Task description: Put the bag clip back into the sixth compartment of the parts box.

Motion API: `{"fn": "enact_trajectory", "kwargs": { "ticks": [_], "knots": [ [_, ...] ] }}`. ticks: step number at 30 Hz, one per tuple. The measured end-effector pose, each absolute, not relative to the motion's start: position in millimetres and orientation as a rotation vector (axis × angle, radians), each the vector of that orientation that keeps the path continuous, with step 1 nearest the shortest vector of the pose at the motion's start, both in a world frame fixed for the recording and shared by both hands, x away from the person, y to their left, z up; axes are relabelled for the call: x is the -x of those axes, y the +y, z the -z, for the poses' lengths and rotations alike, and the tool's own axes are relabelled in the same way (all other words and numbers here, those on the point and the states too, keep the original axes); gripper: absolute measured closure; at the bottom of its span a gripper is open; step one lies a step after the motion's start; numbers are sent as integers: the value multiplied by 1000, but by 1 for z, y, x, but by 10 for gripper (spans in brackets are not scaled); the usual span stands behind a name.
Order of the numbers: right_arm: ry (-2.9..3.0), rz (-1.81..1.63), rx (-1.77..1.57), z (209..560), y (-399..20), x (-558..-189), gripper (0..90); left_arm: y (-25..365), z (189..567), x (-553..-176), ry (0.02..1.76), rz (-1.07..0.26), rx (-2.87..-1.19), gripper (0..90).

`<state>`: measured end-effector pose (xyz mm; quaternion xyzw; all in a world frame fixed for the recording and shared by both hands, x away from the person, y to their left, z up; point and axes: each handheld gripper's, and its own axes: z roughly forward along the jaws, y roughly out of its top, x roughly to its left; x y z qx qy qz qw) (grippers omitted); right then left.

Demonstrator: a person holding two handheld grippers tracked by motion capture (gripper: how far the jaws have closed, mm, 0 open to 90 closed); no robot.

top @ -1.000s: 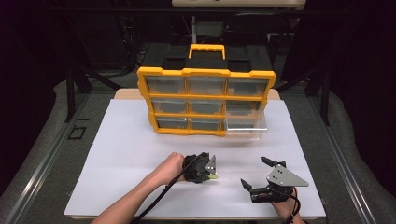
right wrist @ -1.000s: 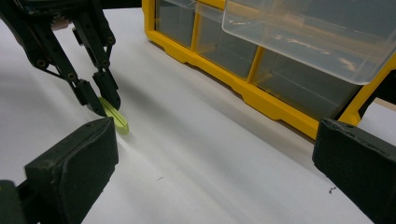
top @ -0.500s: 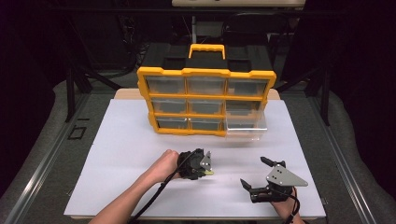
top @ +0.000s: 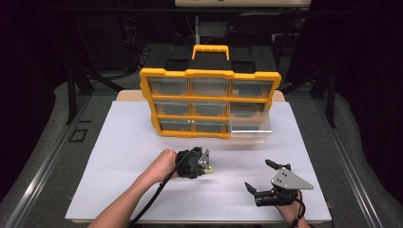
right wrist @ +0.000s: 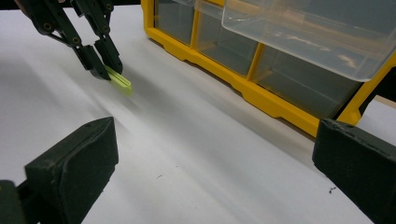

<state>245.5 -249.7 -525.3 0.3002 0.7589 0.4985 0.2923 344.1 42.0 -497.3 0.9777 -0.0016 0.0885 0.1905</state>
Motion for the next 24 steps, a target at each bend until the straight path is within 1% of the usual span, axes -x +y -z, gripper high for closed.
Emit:
{"fn": "enact_trajectory", "kwargs": {
  "ticks": [24],
  "knots": [
    [2020,-1324,-809,526,-250,-246,0,72,486,-368,77,-301,-2743,798]
  ]
}}
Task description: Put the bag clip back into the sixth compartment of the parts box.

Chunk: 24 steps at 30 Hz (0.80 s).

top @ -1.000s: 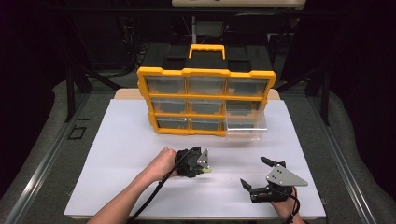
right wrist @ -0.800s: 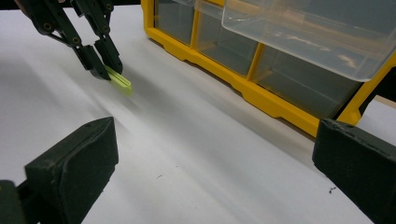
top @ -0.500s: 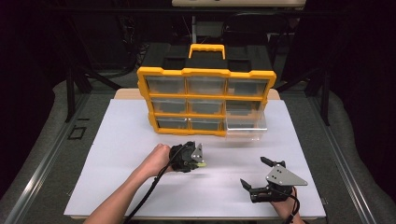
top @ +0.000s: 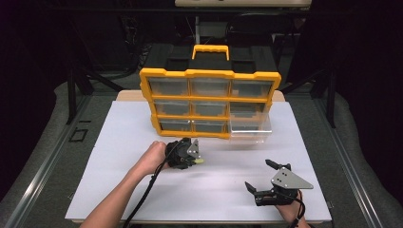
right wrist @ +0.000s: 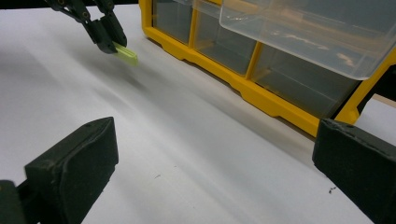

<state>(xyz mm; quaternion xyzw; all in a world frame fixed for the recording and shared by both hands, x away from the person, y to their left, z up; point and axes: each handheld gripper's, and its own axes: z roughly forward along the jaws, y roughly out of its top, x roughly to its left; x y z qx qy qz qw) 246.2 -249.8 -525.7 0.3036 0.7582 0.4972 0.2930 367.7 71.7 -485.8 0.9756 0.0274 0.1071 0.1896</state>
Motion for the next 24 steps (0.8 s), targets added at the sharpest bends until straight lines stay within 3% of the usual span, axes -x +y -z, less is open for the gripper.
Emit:
{"fn": "enact_trajectory", "kwargs": {
  "ticks": [24],
  "knots": [
    [2017,-1316,-813,526,-250,-247,0,80,464,-393,89,-333,-2796,798]
  ]
}}
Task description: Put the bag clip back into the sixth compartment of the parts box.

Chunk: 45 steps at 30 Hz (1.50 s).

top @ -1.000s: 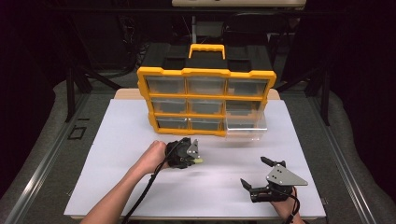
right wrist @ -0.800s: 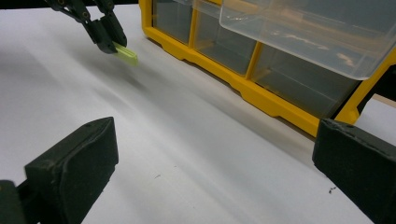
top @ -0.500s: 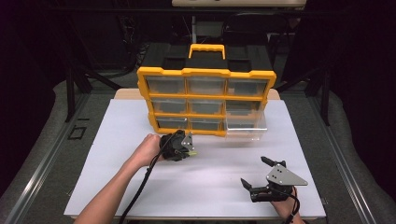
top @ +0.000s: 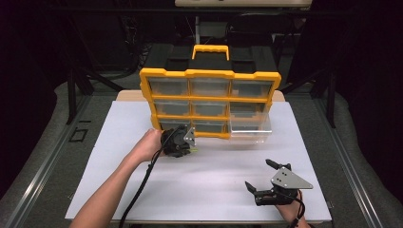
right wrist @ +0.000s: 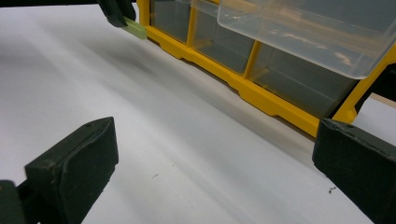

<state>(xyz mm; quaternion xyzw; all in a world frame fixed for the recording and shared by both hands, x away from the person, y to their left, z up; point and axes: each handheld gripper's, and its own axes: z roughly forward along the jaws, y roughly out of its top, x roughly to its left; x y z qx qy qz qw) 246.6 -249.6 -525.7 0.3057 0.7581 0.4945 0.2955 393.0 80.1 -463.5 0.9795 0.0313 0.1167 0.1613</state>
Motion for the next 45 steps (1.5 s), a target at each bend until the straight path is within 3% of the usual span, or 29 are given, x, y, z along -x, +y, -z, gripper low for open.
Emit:
{"fn": "enact_trajectory", "kwargs": {
  "ticks": [45],
  "knots": [
    [2018,-1310,-808,526,-249,-247,0,61,419,-421,33,-330,-2857,798]
  ]
}}
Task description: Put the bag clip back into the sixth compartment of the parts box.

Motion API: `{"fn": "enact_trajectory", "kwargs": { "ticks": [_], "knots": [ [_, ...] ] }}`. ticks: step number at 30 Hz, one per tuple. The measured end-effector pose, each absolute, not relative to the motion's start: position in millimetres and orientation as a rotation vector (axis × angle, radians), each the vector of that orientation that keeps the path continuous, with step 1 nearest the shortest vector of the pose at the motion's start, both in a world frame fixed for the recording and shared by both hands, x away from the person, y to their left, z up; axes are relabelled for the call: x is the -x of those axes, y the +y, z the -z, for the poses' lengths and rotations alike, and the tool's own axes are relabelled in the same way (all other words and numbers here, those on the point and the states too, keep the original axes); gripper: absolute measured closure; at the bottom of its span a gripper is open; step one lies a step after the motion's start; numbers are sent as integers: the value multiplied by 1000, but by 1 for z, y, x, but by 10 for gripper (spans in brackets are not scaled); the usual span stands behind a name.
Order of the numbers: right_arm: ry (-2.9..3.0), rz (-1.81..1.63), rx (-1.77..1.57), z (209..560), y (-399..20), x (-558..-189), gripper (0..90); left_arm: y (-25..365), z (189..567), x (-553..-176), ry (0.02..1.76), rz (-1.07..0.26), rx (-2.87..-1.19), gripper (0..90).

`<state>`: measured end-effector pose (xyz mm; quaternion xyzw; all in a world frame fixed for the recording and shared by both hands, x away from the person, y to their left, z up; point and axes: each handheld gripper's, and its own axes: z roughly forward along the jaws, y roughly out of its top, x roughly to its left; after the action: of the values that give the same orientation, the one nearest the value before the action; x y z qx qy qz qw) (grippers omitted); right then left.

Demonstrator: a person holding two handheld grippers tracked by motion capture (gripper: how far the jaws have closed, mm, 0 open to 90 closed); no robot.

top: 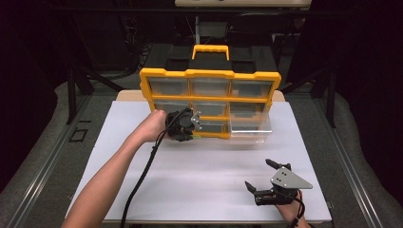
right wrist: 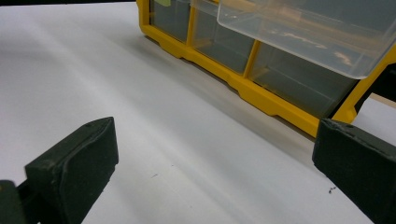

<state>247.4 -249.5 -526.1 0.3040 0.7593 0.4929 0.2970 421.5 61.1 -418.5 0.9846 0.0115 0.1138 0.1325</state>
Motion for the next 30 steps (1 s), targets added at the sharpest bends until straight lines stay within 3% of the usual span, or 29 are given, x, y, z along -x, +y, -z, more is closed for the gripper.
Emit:
{"fn": "enact_trajectory", "kwargs": {
  "ticks": [30],
  "knots": [
    [2020,-1310,-805,526,-249,-247,0,48,390,-427,16,-346,-2828,798]
  ]
}}
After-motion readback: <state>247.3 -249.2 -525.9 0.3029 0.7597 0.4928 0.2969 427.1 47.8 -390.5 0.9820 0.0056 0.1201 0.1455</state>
